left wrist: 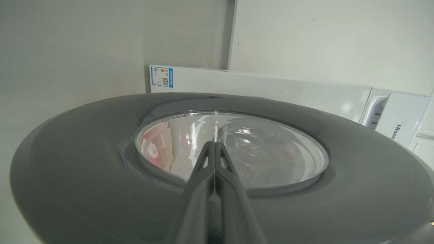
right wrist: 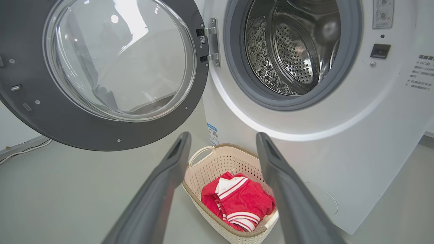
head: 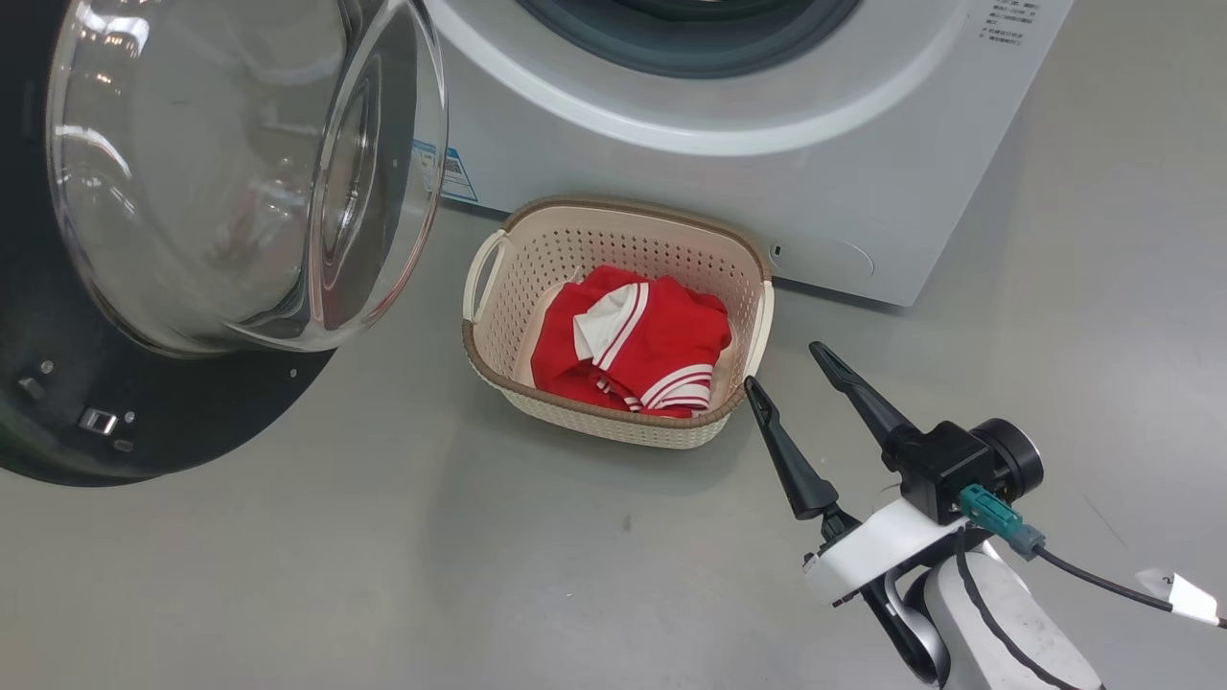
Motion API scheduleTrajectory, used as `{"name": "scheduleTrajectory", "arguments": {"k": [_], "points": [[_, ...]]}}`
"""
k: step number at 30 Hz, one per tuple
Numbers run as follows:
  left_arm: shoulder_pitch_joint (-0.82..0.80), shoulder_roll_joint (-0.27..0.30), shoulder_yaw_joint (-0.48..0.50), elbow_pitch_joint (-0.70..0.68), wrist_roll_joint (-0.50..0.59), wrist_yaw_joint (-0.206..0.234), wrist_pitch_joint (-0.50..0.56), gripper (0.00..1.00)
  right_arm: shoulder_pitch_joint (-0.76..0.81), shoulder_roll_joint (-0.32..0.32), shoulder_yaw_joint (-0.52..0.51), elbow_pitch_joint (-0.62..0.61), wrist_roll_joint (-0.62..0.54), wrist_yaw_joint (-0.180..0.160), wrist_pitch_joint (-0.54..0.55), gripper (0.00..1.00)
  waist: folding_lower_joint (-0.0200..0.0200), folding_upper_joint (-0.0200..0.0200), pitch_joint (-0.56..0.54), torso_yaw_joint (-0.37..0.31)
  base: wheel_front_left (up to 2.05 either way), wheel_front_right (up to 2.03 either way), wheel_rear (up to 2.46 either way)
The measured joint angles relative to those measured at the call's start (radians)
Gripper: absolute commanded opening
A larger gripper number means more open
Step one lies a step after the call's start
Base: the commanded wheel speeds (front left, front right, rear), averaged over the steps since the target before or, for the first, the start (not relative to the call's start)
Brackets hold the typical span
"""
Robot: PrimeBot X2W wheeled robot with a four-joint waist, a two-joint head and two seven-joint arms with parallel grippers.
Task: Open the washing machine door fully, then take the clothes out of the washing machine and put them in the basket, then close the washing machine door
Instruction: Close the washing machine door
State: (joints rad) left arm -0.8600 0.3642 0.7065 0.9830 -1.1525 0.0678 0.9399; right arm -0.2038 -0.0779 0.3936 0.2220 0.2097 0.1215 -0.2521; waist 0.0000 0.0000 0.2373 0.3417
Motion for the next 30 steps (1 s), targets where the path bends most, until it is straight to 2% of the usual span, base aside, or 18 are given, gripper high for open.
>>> {"name": "scheduleTrajectory", "arguments": {"k": [8, 21, 30], "points": [[0.033, -0.017, -0.022, -0.022, -0.003, -0.039, 0.103, 0.00, 0.001, 0.003, 0.000, 0.000, 0.002, 0.000, 0.000, 1.00, 0.0000, 0.0000, -0.012, 0.007, 0.00, 0.00, 0.00], [0.079, -0.112, -0.045, -0.072, -0.063, -0.093, 0.262, 0.00, 0.004, 0.007, -0.003, 0.000, 0.003, 0.000, 0.000, 1.00, 0.0000, 0.0000, -0.032, 0.014, 0.00, 0.00, 0.00], [0.124, -0.163, -0.076, -0.142, -0.063, -0.119, 0.313, 0.00, 0.010, 0.008, -0.004, 0.000, 0.013, 0.000, 0.000, 1.00, -0.0001, 0.0001, -0.043, 0.016, 0.00, 0.00, 0.00]]}}
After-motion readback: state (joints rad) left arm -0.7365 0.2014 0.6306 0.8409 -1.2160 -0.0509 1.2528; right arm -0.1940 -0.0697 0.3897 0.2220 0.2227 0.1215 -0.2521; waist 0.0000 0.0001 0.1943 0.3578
